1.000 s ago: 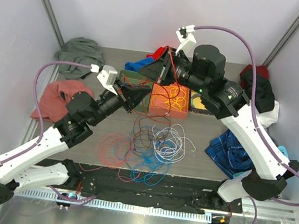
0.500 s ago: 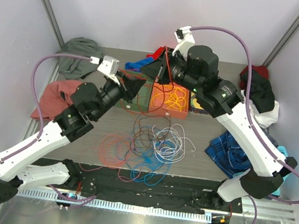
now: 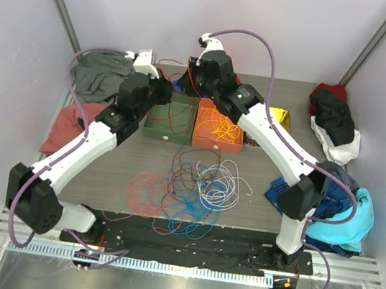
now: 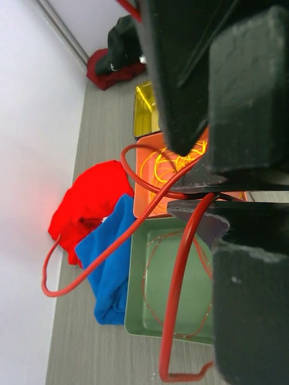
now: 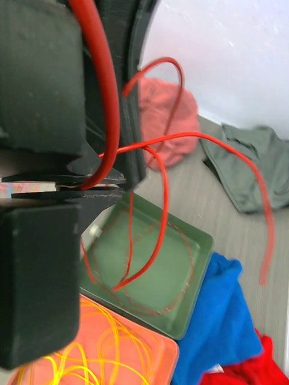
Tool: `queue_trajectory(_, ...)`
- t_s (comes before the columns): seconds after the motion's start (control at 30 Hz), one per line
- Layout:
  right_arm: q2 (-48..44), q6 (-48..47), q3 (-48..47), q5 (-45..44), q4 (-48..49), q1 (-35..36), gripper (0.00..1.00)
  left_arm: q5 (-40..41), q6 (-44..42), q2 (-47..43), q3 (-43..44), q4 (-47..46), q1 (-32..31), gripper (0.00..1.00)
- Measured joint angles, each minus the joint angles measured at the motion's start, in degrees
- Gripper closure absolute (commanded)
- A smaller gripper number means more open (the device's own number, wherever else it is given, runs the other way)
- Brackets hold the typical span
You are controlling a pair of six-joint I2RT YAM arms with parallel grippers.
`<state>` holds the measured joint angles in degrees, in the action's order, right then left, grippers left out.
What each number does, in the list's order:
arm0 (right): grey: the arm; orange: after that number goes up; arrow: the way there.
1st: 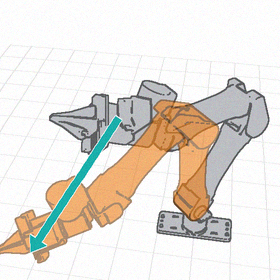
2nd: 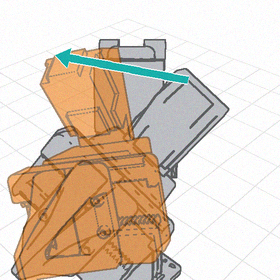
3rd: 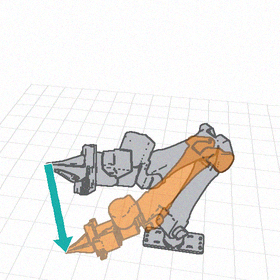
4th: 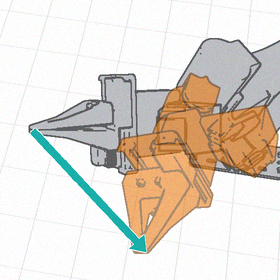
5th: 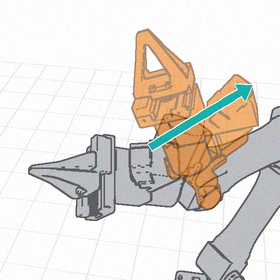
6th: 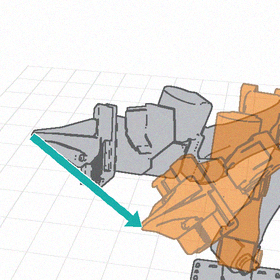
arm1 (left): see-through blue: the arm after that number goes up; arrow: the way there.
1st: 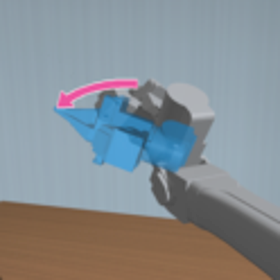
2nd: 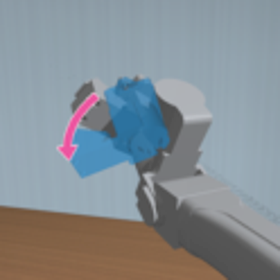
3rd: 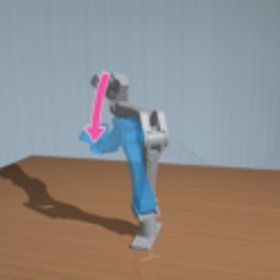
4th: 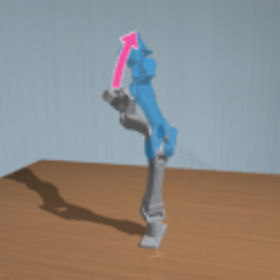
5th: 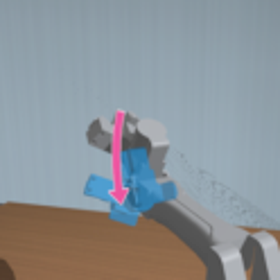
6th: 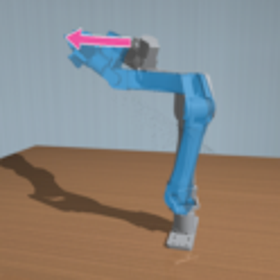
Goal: Untangle the cables
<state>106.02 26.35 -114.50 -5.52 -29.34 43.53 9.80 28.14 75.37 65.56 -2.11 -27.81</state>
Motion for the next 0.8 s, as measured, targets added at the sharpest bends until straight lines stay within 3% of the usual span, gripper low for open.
queue_trajectory(0.3, 9.0, -1.3, -9.5, -1.4, -0.5, -5.8, 0.99, -3.9, 1.9, 10.1, 4.3, -2.8, 2.8, 1.0)
queue_trajectory(0.5, 13.6, -2.1, -11.0, -1.4, -0.5, -7.1, 0.99, -6.3, 3.2, 16.2, 6.0, -3.9, 4.7, 1.0)
queue_trajectory(0.8, 20.2, -2.4, -11.0, -0.8, -0.5, -7.0, 0.99, -7.1, 3.4, 17.7, 5.8, -4.0, 5.1, 1.0)
